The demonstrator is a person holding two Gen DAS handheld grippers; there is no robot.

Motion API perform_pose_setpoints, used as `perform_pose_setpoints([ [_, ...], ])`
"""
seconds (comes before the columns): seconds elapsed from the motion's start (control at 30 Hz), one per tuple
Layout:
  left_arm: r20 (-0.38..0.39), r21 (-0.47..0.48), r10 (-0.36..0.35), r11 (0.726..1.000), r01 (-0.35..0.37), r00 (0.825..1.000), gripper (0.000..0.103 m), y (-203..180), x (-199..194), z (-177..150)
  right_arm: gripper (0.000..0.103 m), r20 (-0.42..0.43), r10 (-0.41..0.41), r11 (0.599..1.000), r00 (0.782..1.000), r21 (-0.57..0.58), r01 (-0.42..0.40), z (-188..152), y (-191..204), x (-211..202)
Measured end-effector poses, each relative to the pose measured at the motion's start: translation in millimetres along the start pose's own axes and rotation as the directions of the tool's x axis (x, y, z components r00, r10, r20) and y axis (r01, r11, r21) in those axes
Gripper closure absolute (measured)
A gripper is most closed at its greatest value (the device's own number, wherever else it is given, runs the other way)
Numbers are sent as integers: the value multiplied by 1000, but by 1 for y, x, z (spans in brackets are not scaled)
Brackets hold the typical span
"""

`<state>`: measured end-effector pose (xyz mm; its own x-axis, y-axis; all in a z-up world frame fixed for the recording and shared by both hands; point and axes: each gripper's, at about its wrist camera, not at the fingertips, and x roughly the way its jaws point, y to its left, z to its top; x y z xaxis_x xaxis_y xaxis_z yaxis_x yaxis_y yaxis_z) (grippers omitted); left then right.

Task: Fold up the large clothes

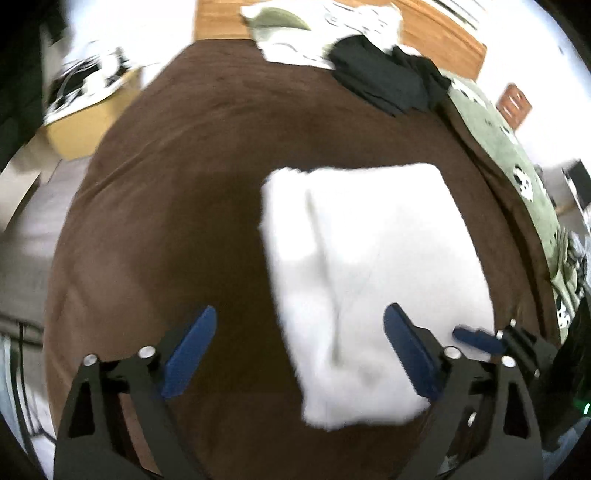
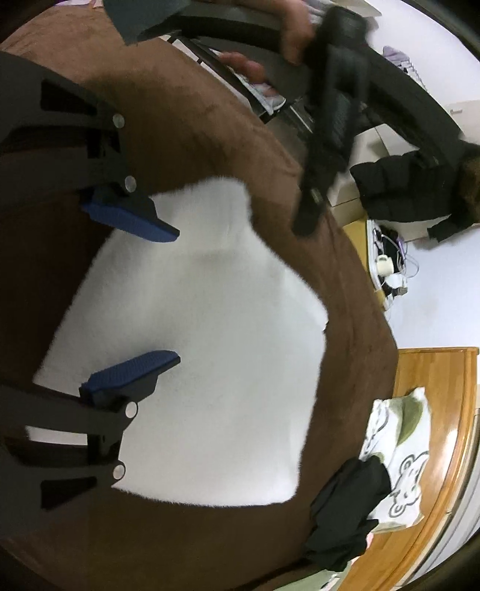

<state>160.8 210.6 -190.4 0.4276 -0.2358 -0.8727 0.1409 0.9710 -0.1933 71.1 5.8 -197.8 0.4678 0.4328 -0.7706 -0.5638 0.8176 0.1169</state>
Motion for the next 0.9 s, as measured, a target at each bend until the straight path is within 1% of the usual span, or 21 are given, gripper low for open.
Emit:
perform_pose_setpoints([
  [0.03, -12, 12, -21, 1000, 21, 1000, 20, -4, 12, 13, 41, -4, 5, 1000, 1000, 6, -5, 0, -2, 2],
  [0.07, -23, 10, -45, 999, 45, 999, 23, -5, 19, 20, 41, -3, 6, 1000, 1000, 11, -6, 0, -4, 2],
  [0.1, -40, 3, -74, 997, 75, 996, 30, -6, 31, 31, 41, 2, 8, 1000, 1000, 15, -8, -1, -6, 0],
  [0.13, -49, 2, -79, 997, 79, 996, 40, -7, 38, 37, 41, 7, 8, 1000, 1000, 19, -8, -1, -7, 0],
  [0.2, -78, -7, -70, 998, 70, 994, 51, -8, 54, 49, 40, 12, 13, 1000, 1000, 28, -13, -4, -4, 1],
  [0.27, -89, -36, -140, 990, 137, 986, 53, -8, 68, 59, 40, 14, 22, 999, 1000, 42, -23, -7, -5, 1],
  [0.3, -95, -40, -149, 988, 146, 984, 53, -9, 74, 62, 39, 15, 26, 999, 1000, 46, -27, -9, -6, 0],
  [0.4, -120, -43, -145, 989, 141, 982, 53, -10, 90, 63, 35, 16, 42, 997, 999, 61, -43, -8, -6, 4],
  [0.5, -131, -109, -222, 972, 209, 966, 53, -5, 103, 62, 33, 21, 46, 997, 999, 61, -47, -9, -5, 5],
  [0.57, -119, -151, -290, 950, 272, 949, 54, -3, 107, 61, 32, 25, 46, 997, 999, 60, -48, -10, -4, 5],
  [0.63, -108, -165, -315, 941, 296, 943, 79, -3, 111, 60, 31, 31, 40, 997, 999, 58, -42, -10, -3, 4],
  [0.7, -100, -166, -347, 930, 328, 933, 86, -4, 113, 59, 30, 38, 42, 997, 998, 66, -44, -8, -5, 3],
  [0.73, -95, -158, -352, 929, 335, 931, 88, -6, 111, 59, 30, 44, 42, 997, 998, 69, -45, -7, -4, 1],
  [0.8, -87, -121, -345, 935, 334, 934, 89, -12, 107, 60, 30, 58, 32, 998, 998, 43, -34, -5, 0, -3],
  [0.87, -82, -82, -331, 942, 325, 940, 89, -17, 101, 62, 30, 74, 12, 999, 997, -45, -9, -4, 16, -6],
  [0.9, -80, -72, -329, 943, 324, 941, 89, -19, 99, 62, 32, 78, 11, 997, 997, -77, -5, -4, 22, -7],
])
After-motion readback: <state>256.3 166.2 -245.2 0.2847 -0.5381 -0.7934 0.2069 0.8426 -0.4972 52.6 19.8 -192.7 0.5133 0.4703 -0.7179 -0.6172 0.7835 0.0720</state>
